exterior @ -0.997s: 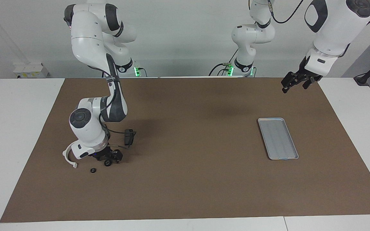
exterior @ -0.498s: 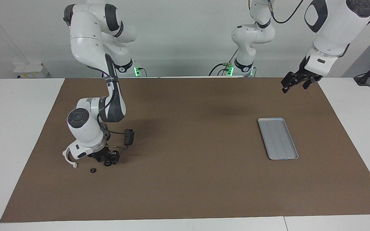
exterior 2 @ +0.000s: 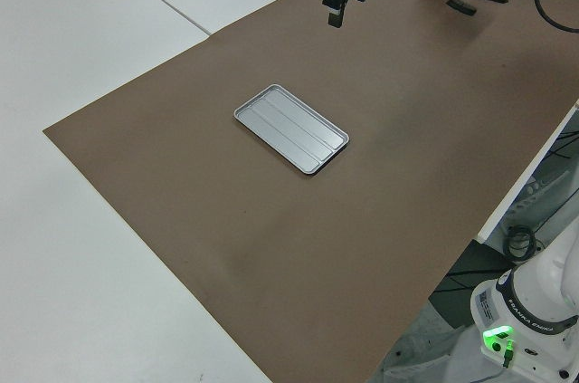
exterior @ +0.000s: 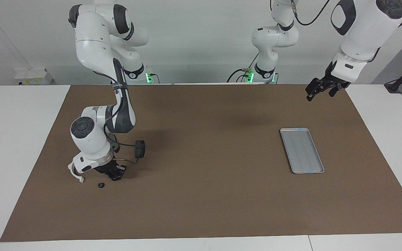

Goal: Pick bearing gear from pile to tray
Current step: 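Reach the right gripper to the pile and grasp a small black bearing, then carry the bearing with the right gripper to the table center and lower it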

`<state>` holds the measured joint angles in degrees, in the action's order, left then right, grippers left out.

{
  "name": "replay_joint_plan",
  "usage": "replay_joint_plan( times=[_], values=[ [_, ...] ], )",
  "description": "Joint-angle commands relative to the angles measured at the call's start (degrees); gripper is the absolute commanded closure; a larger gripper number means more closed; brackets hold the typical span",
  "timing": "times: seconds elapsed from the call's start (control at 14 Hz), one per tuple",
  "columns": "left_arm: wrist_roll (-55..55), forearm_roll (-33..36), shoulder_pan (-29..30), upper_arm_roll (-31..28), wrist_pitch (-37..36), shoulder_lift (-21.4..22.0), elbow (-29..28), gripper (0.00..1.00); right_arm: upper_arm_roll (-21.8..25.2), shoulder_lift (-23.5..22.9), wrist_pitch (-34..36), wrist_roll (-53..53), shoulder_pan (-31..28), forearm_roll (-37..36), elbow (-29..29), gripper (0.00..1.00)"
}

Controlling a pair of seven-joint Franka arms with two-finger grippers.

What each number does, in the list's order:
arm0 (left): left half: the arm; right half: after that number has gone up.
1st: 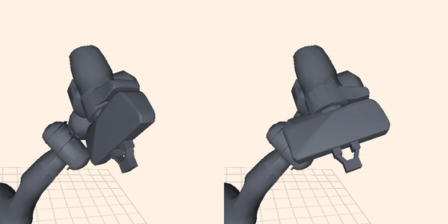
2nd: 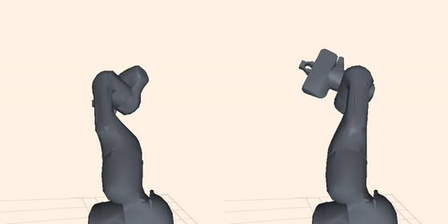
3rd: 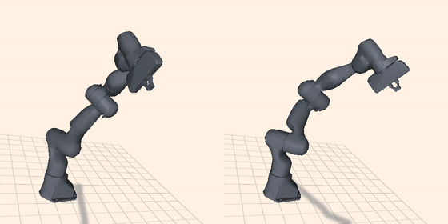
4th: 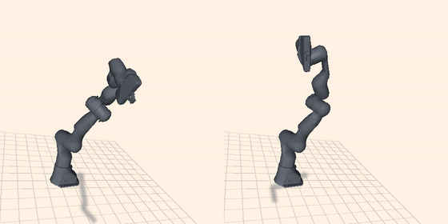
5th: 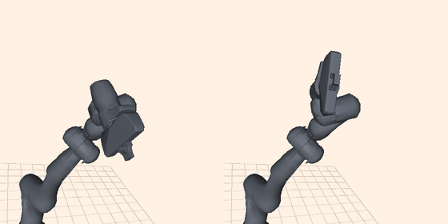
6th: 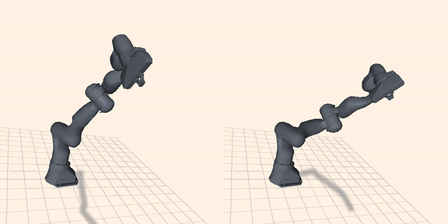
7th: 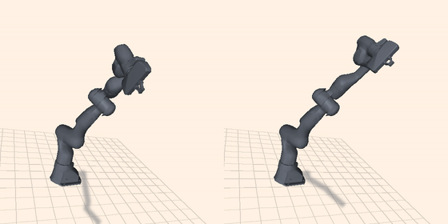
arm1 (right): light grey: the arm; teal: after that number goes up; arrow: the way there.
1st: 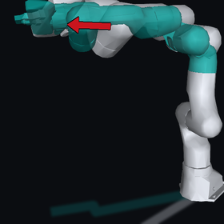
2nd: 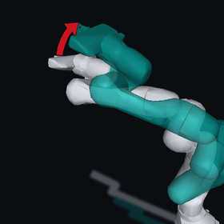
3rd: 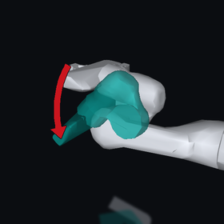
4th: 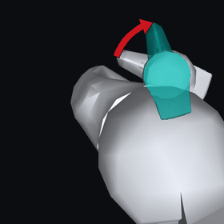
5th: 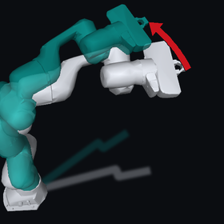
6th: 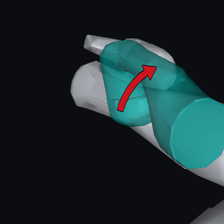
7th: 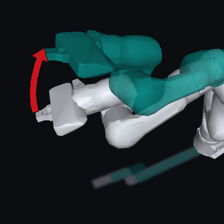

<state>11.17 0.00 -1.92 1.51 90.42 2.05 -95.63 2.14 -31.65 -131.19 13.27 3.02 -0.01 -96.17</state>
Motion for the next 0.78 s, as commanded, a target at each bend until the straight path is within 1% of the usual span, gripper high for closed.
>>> replay_joint_plan(
  times=[0.0,0.07,0.21,0.28,0.36,0.43,0.57,0.71],
  values=[
    [-0.18,0.09,0.34,0.25,-0.51,1.2,-0.87,0.0,-0.47,-0.34,1.62,-0.09,-0.21,1.33,1.33,1.0],
    [-0.18,0.09,0.34,0.25,-0.51,1.2,-0.87,0.0,-0.47,0.18,6.25,0.0,0.22,1.07,4.12,1.0],
    [-0.18,0.09,0.34,0.25,-0.51,1.2,-0.87,0.0,-0.64,1.41,19.15,0.26,0.75,0.8,12.11,1.0],
    [-0.18,0.09,0.34,0.16,-0.51,1.2,-0.87,0.0,-0.64,2.81,25.05,0.61,2.23,1.58,15.28,1.0],
    [-0.18,0.09,0.34,0.25,-0.51,1.2,-0.87,0.0,-0.64,4.22,30.24,2.97,4.34,1.77,17.57,1.0],
    [-0.18,0.09,0.34,0.25,-0.51,1.2,-0.87,0.0,-0.9,5.28,34.29,7.51,5.49,1.77,19.42,1.0],
    [-0.18,0.09,0.34,0.25,-0.51,1.2,-0.87,0.0,-4.93,6.25,39.32,18.84,8.65,1.33,22.5,1.0],
    [-0.18,0.09,0.34,0.25,-0.51,1.2,-0.87,0.0,-8.89,6.34,40.05,33.68,11.63,1.24,24.36,1.0]
  ],
)
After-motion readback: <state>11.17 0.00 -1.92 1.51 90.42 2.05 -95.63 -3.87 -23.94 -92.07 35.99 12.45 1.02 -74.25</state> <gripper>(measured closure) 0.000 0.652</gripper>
